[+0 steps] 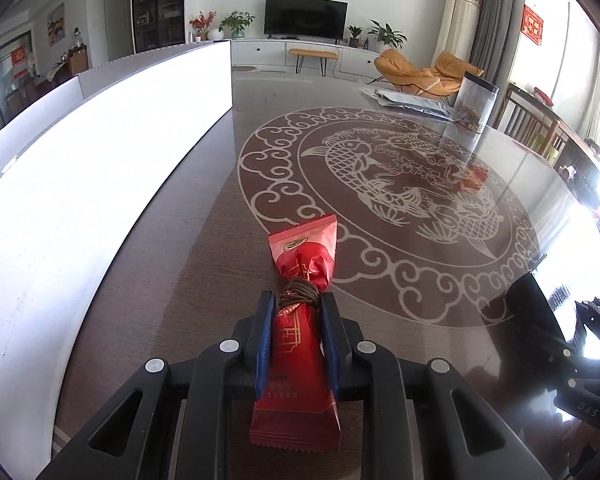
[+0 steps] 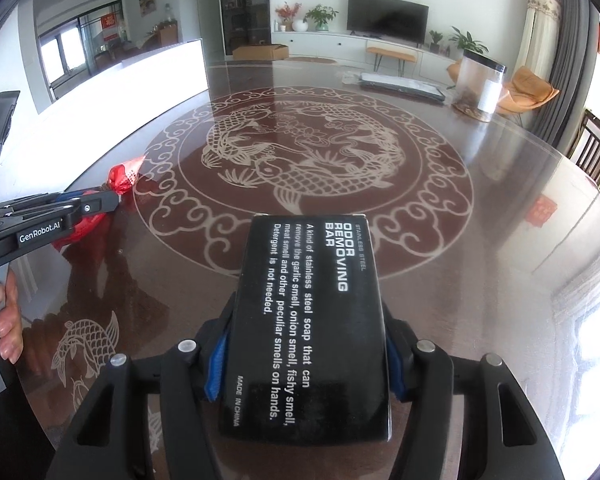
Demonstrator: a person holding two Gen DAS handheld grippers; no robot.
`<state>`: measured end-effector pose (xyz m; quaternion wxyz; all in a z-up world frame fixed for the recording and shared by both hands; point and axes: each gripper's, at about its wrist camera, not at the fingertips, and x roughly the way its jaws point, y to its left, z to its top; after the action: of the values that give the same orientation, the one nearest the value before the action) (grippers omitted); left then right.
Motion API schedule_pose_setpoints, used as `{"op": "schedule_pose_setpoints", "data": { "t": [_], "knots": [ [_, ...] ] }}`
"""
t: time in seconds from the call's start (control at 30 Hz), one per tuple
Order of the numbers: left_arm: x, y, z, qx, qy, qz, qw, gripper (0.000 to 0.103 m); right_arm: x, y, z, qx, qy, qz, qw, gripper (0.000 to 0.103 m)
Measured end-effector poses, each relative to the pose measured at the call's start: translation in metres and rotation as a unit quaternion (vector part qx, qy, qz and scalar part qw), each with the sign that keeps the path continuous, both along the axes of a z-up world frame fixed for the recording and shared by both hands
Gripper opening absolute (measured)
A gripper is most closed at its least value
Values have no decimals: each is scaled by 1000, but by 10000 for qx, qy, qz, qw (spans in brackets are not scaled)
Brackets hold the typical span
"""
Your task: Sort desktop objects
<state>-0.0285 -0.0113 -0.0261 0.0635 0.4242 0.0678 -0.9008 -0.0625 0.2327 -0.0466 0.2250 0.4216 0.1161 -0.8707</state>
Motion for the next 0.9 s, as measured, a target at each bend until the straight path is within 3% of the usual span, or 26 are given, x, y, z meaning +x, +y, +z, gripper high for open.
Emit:
{"op": "schedule_pose_setpoints", "data": {
  "t": [0.1, 0.17, 0.2, 0.23, 0.37, 0.43, 0.9],
  "knots": [
    [-3, 5, -1, -183, -42, -37, 9998, 26, 0, 1, -1, 26, -35, -55, 10000, 73],
    [-5, 12, -2, -309, -82, -161, 9994, 43, -4, -1, -3, 58, -71, -33, 10000, 84],
    [-5, 13, -3, -436, -171, -125, 9988, 71, -3, -2, -3, 86, -45, -21, 10000, 84],
    [-6, 13, -5, -506, -228, -48, 9984, 90, -3, -4, -3, 116, -29, 7, 9999, 86],
    [-6, 4, -7, -271, -290, 40, 9992, 94, -1, -9, -3, 243, 38, 54, 9997, 93],
    [-9, 5, -9, -315, -383, 29, 9988, 103, -1, -9, -3, 252, 38, 49, 9997, 94],
    [-9, 5, -10, -305, -390, 13, 9988, 103, -3, -9, -4, 268, 14, 36, 9996, 99]
  ]
}}
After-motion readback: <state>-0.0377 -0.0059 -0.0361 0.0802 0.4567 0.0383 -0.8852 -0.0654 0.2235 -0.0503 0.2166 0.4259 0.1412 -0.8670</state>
